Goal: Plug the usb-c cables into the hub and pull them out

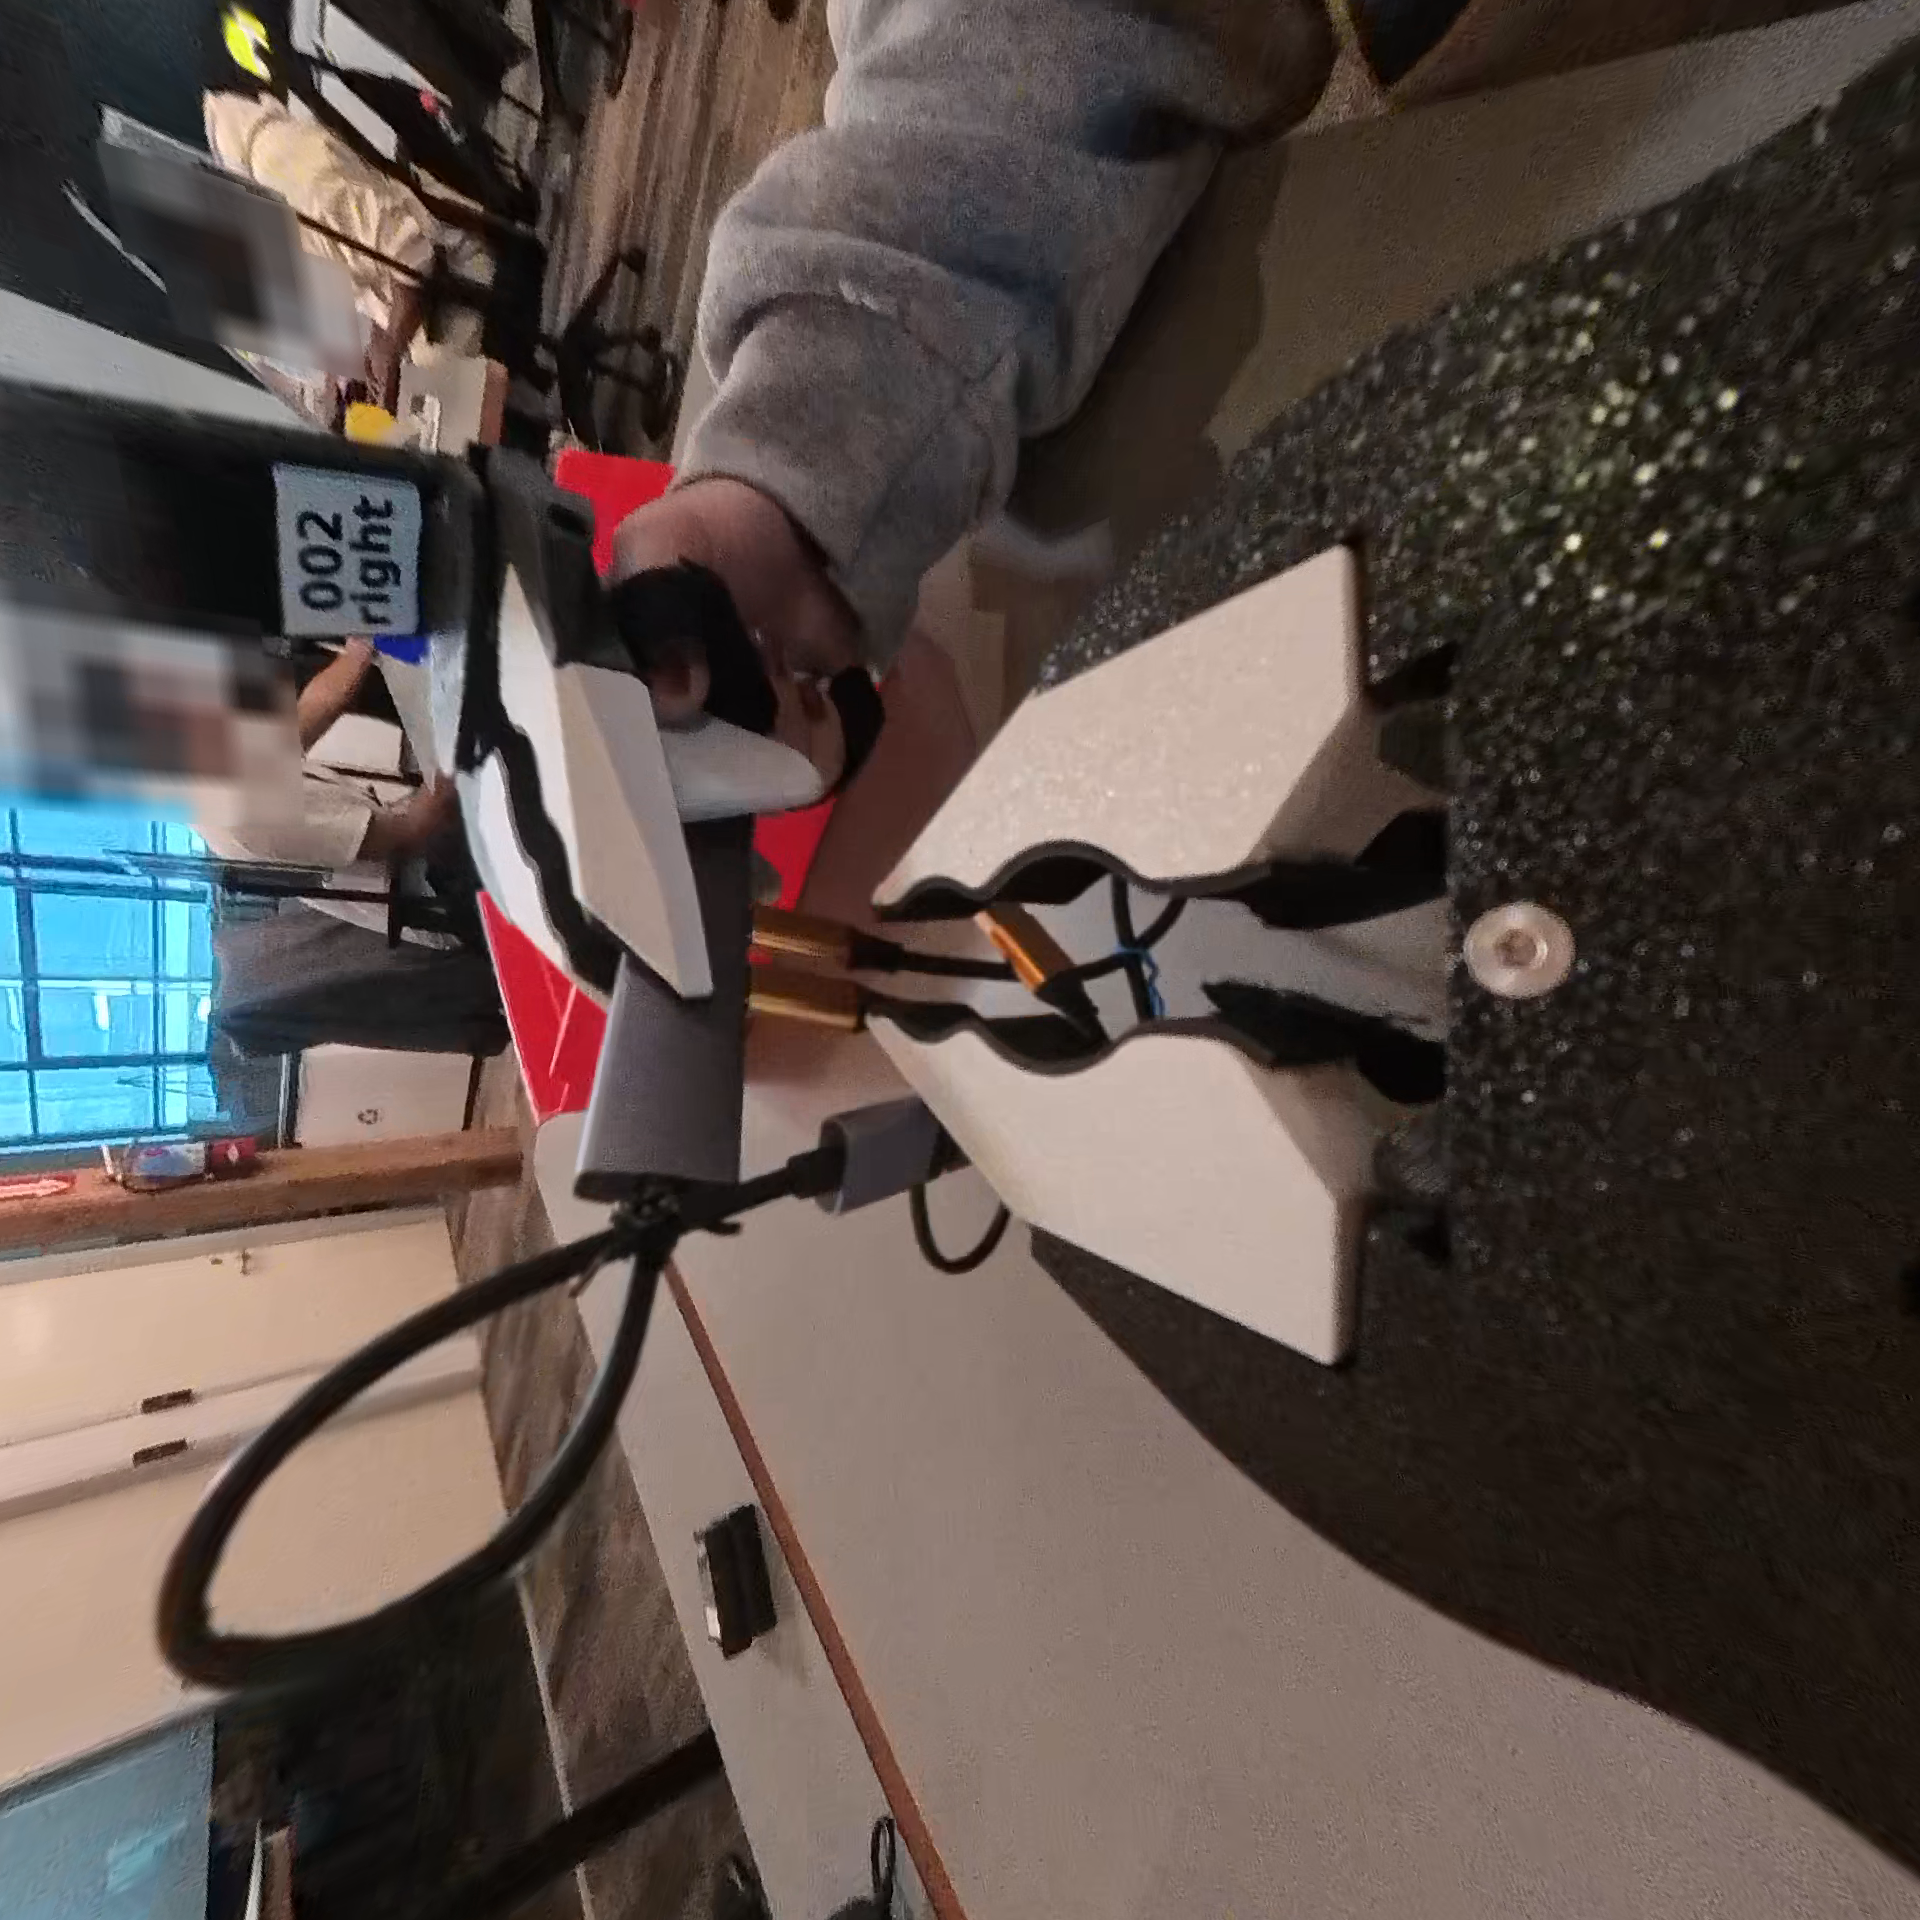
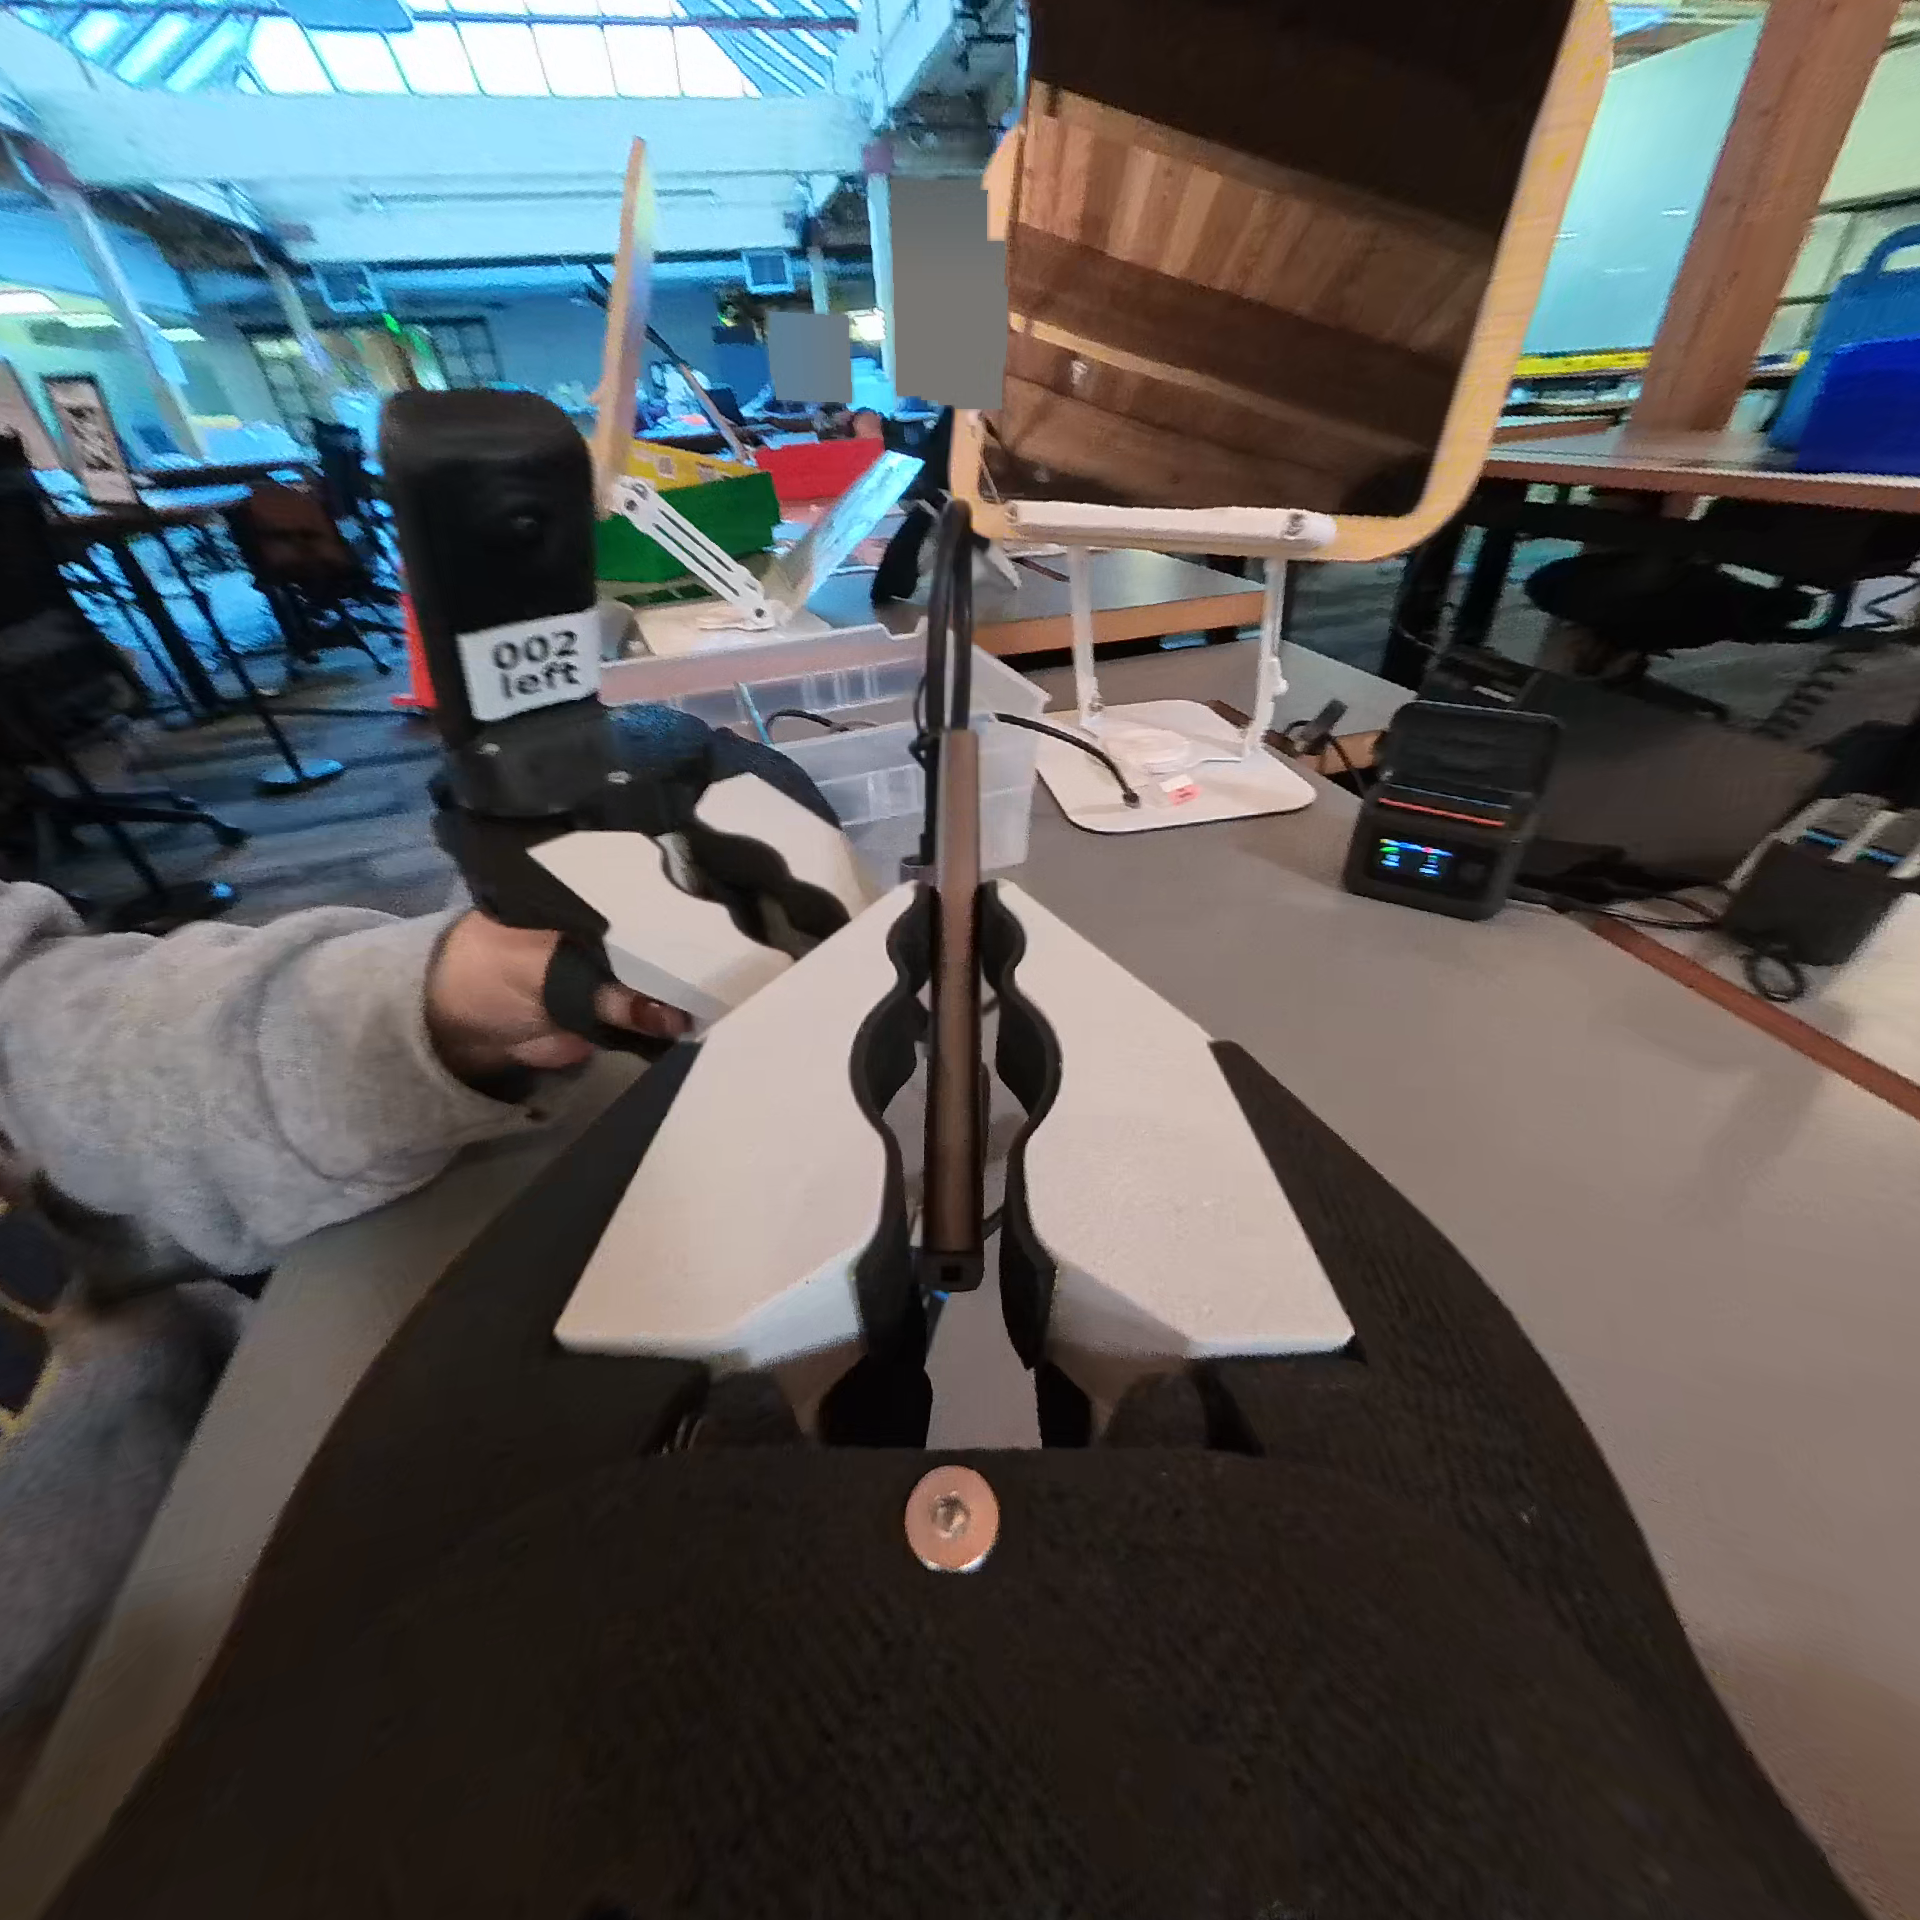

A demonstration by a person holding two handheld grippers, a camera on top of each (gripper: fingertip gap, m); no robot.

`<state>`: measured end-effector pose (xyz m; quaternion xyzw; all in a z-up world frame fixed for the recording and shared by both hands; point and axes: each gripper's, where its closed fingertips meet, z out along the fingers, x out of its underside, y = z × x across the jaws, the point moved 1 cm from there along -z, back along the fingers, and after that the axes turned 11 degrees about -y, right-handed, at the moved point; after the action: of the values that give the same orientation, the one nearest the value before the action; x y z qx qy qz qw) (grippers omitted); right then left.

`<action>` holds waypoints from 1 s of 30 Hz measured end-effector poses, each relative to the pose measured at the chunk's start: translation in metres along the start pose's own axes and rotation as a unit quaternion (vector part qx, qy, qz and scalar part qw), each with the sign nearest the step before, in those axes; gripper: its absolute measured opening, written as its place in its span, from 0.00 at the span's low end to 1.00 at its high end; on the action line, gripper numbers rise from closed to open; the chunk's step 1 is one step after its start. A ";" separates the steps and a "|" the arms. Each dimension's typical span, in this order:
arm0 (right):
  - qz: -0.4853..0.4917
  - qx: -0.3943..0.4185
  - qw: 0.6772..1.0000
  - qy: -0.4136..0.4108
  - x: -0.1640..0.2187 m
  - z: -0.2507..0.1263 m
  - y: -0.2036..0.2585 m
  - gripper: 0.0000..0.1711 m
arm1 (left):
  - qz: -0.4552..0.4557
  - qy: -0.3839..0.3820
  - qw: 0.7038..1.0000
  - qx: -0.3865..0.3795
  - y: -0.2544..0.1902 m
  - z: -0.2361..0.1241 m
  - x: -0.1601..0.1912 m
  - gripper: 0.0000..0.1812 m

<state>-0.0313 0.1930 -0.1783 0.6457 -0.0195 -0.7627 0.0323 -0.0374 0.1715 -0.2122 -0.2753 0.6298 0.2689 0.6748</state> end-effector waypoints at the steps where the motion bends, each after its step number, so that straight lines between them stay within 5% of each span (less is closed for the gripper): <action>1: 0.018 -0.010 1.000 -0.003 0.000 0.000 0.002 0.04 | -0.009 -0.004 1.000 0.008 -0.001 0.000 0.000 0.09; 6: 0.132 -0.093 0.986 -0.037 -0.005 0.000 0.019 0.04 | -0.066 -0.016 0.996 0.063 -0.008 0.002 -0.002 0.21; 9: 0.149 -0.117 0.981 -0.032 -0.002 0.003 0.027 0.04 | -0.111 -0.021 0.984 0.139 -0.024 0.000 -0.002 0.05; 15: 0.138 -0.126 0.982 -0.015 0.002 0.004 0.031 0.04 | -0.167 -0.061 0.967 0.184 -0.027 -0.008 -0.005 0.06; 23: 0.089 -0.106 0.990 0.008 0.011 0.003 0.029 0.06 | -0.106 -0.038 0.984 0.137 -0.019 -0.008 0.005 0.03; 30: 0.103 -0.113 0.988 0.014 0.009 0.003 0.032 0.05 | -0.141 -0.046 0.978 0.145 -0.022 -0.010 0.000 0.03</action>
<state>-0.0355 0.1603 -0.1845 0.6434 0.0012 -0.7432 0.1835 -0.0289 0.1487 -0.2119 -0.2480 0.5853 0.0891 0.7668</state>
